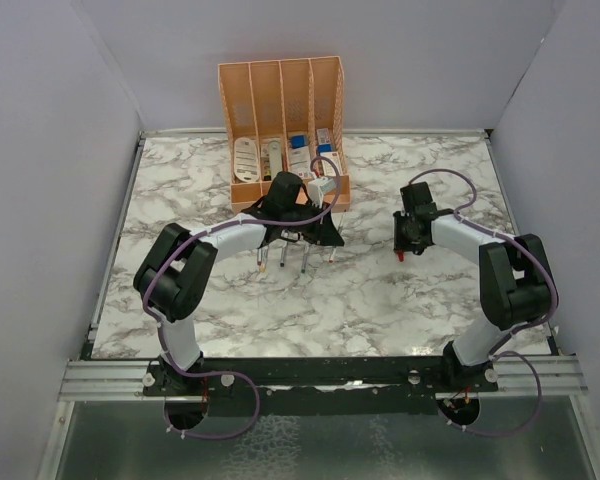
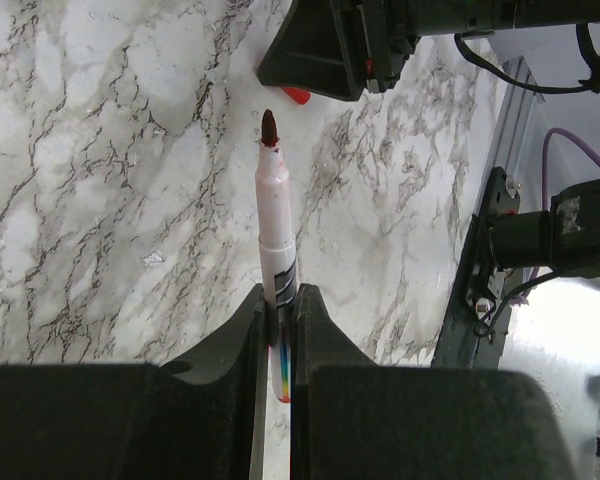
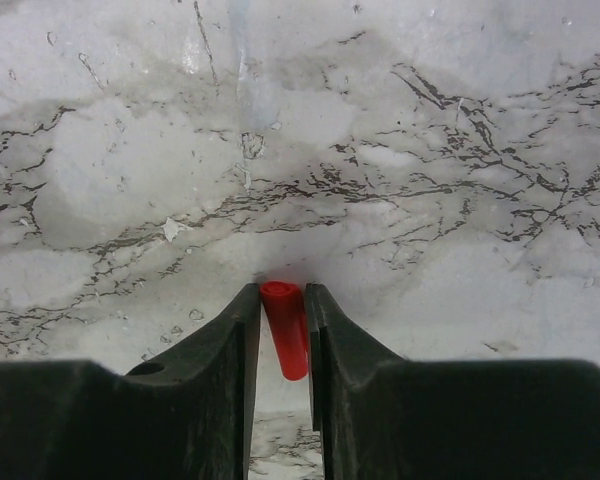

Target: Insert the pens into the pen caps

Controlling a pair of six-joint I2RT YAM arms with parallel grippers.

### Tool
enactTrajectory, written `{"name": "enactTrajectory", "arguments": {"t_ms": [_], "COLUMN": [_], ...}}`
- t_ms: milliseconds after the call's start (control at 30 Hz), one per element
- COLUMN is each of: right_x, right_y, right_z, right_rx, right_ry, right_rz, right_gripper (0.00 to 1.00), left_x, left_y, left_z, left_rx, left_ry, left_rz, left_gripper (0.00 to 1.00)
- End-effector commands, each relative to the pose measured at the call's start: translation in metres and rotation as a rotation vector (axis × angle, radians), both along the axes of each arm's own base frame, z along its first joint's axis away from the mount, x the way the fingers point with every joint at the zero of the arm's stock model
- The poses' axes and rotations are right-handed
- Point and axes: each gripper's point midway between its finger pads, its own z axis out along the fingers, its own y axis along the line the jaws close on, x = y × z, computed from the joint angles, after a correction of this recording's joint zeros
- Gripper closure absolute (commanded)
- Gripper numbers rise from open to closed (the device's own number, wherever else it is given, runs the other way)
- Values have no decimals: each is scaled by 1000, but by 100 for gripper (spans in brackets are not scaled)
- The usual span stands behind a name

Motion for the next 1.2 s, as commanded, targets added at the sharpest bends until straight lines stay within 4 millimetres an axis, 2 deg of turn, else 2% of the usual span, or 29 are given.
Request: {"name": "enactTrajectory", "arguments": {"t_ms": [0, 233, 400, 533, 700, 833, 867, 1033, 1100, 1167], "right_x": [-29, -50, -56, -58, -63, -64, -64, -53, -40, -19], "right_y": [-2, -6, -7, -7, -9, -10, -10, -7, -3, 4], "right_z": [-20, -21, -21, -24, -31, -40, -42, -36, -25, -5], "right_rx": [6, 0, 1, 2, -5, -19, -21, -7, 11, 43], "right_ry": [140, 214, 229, 242, 268, 299, 303, 271, 225, 148], "right_rz": [-12, -57, -70, -77, -91, -98, -101, -106, -107, -104], "right_gripper": [77, 74, 70, 70, 78, 97, 99, 99, 99, 99], "left_x": [5, 9, 10, 11, 11, 9, 9, 8, 8, 8], "left_y": [-3, -5, -7, -7, -7, -7, -6, -5, -5, -6], "left_z": [22, 21, 21, 20, 19, 16, 15, 14, 15, 16], "left_rx": [-22, -18, -20, -19, -16, -14, -13, -15, -17, -19], "left_ry": [-60, -59, -55, -53, -52, -49, -49, -50, -55, -58], "left_rz": [-10, -13, -18, -19, -20, -21, -22, -21, -22, -23], "left_gripper": [100, 100, 100, 100, 100, 100, 100, 100, 100, 100]}}
